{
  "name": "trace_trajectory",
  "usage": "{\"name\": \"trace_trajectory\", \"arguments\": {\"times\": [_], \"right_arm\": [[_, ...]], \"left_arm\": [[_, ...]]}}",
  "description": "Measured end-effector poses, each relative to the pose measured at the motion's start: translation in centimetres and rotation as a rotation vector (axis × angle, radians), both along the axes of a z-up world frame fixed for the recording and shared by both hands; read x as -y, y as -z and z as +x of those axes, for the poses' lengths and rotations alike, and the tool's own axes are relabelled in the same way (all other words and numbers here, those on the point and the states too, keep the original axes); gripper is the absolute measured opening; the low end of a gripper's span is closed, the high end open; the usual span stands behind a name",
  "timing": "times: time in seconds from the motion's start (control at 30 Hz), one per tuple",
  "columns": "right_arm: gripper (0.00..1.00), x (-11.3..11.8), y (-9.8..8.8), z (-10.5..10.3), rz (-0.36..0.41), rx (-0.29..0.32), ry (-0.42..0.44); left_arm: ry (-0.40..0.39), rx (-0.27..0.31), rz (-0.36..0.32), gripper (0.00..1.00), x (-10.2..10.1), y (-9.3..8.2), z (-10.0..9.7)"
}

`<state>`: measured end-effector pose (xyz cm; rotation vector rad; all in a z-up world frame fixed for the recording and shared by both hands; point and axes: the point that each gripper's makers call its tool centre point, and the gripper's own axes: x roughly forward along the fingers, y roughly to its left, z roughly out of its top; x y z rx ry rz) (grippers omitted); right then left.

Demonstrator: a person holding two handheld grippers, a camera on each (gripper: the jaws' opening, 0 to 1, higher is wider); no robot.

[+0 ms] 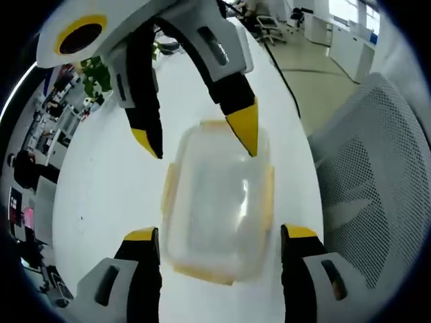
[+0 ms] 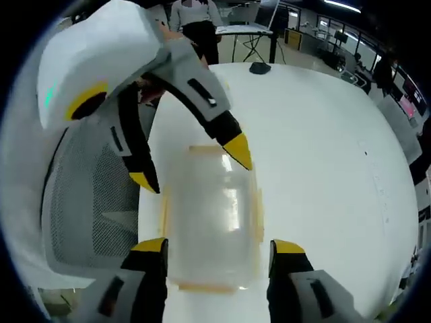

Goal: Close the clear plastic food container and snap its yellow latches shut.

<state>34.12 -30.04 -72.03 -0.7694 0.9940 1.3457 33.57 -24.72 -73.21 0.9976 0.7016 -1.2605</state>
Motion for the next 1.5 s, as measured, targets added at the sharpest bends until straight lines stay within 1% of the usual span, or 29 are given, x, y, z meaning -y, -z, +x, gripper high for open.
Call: {"name": "trace_trajectory", "arguments": {"times": [0.13, 0.4, 0.7, 0.9, 0.97, 1.0, 1.17, 1.27, 1.33, 1.5], "right_arm": [[0.64, 0.5, 0.2, -0.5, 0.001, -0.001, 0.009], [0.72, 1.0, 0.6, -1.2, 0.003, 0.019, 0.013], [0.72, 1.4, 1.0, -1.4, -0.009, 0.057, 0.022], [0.73, 1.0, 1.8, -1.8, -0.018, 0.076, 0.016], [0.75, 0.9, 2.1, -1.6, -0.029, 0.098, 0.014], [0.75, 0.8, 2.2, -1.6, -0.029, 0.099, 0.018], [0.73, 0.6, 2.7, -1.3, -0.036, 0.115, 0.024], [0.72, 0.7, 2.9, -1.5, -0.041, 0.112, 0.019], [0.7, 0.9, 2.9, -1.2, -0.05, 0.13, 0.013], [0.69, 0.9, 2.9, -1.3, -0.044, 0.129, 0.02]], "left_arm": [[0.007, -0.005, 0.021, 0.73, -0.4, 0.4, 0.2], [0.005, -0.021, 0.048, 0.77, -0.9, 1.1, 0.5], [0.026, -0.024, 0.058, 0.76, -0.5, 1.5, 0.8], [0.029, -0.033, 0.065, 0.76, -0.5, 1.8, 1.0], [0.028, -0.031, 0.07, 0.76, -0.5, 2.0, 1.1], [0.032, -0.026, 0.071, 0.76, -0.6, 2.0, 1.1], [0.027, -0.034, 0.071, 0.74, -0.5, 2.4, 1.1], [0.034, -0.025, 0.071, 0.73, -0.5, 2.4, 1.1], [0.037, -0.026, 0.068, 0.73, -0.4, 2.4, 1.2], [0.037, -0.019, 0.062, 0.73, -0.3, 2.5, 1.2]]}}
